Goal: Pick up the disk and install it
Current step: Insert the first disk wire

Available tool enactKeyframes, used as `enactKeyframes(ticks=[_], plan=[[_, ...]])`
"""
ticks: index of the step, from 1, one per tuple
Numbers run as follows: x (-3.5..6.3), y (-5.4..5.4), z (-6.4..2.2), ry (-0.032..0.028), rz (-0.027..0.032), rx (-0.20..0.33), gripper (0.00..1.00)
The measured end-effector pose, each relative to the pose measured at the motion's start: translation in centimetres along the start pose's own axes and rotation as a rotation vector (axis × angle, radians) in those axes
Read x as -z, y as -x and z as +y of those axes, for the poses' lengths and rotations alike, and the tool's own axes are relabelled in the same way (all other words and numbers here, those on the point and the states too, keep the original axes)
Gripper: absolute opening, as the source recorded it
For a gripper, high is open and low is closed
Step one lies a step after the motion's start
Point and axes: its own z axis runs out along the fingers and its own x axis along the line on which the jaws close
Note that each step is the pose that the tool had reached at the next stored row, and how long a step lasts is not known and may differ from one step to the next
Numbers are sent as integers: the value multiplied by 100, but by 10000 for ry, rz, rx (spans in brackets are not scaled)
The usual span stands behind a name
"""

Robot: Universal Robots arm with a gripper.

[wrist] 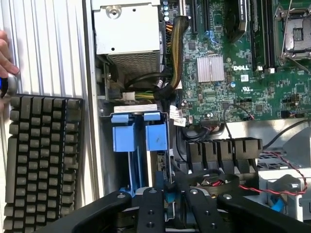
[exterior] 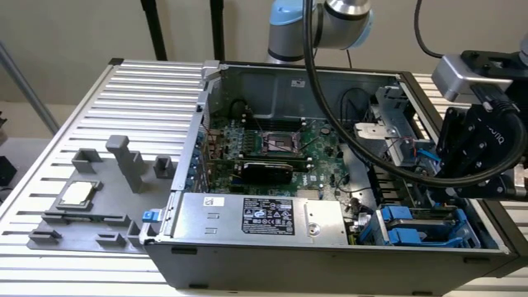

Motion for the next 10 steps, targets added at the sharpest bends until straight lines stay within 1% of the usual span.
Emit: enactKeyframes(ticks=[1, 3, 5, 7, 10], plan=[[0, 0, 0, 0, 1, 0, 0], [-2, -1, 3, 0, -1, 0, 0], [-4, -5, 32, -8, -4, 0, 0], [-6, -13, 94, -57, -7, 1, 0], [-25, -21, 166, -154, -16, 8, 0]])
